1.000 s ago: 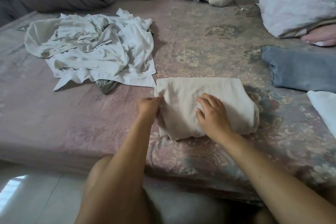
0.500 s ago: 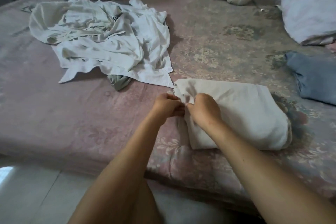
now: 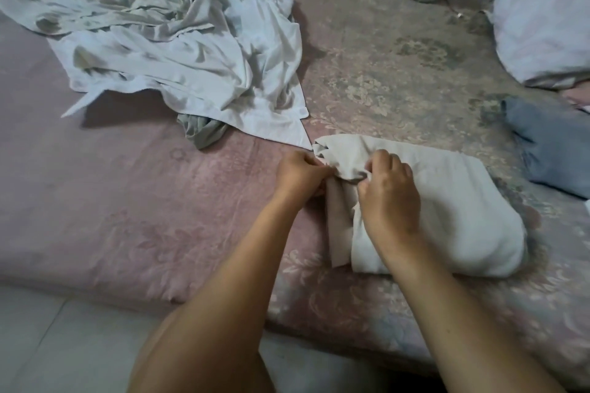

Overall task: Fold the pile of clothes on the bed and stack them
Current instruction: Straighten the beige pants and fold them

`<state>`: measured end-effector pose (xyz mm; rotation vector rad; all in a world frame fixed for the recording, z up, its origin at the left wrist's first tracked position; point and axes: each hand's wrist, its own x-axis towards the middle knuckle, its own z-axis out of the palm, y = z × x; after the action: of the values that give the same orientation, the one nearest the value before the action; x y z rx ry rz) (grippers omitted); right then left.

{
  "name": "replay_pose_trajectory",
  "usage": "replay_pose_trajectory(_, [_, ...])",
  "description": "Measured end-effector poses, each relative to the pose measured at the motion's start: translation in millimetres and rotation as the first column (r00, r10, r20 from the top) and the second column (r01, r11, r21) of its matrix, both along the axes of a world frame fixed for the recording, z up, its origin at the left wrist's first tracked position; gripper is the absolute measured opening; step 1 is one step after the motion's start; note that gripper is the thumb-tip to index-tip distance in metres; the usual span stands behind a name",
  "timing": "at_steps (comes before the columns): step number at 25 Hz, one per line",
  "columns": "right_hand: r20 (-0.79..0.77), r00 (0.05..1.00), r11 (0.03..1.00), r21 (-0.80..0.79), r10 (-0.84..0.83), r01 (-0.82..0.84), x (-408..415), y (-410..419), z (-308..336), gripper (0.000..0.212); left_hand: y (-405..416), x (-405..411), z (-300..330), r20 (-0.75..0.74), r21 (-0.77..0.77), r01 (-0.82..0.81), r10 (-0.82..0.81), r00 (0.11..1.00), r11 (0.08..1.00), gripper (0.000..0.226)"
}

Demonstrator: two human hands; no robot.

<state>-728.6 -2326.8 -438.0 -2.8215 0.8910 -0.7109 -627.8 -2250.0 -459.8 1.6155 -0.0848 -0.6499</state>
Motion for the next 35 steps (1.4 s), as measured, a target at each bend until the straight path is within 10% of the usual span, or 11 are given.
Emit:
replay_pose_trajectory(12, [0.041, 0.985, 0.975, -0.155, 0.167, -0.159, -13.6, 13.5, -16.0, 0.018, -31.0, -5.2, 17.4, -0.208, -0.227, -0.038, -0.01, 0.978, 0.973, 0.027])
replay_pose_trajectory(17, [0.002, 0.964, 0.945, -0.194, 0.267, -0.262, -22.6, 12.3, -28.3, 0.027, -18.8, -3.5, 2.6, 0.34, 0.184, -0.039, -0.026, 0.94, 0.982, 0.013])
replay_pose_trajectory(30, [0.104, 0.938, 0.932, -0.196, 0.33, -0.306, -22.0, 6.5, -41.4, 0.016, -45.2, 0.3, 6.1, -0.307, -0.197, -0.045, -0.018, 0.952, 0.979, 0.034])
replay_pose_trajectory(35, [-0.067, 0.932, 0.92, -0.149, 0.357, -0.363, -28.9, 5.1, -48.6, 0.015, -42.8, 11.8, -6.1, -0.06, 0.02, 0.002, -0.001, 0.998, 1.0, 0.033])
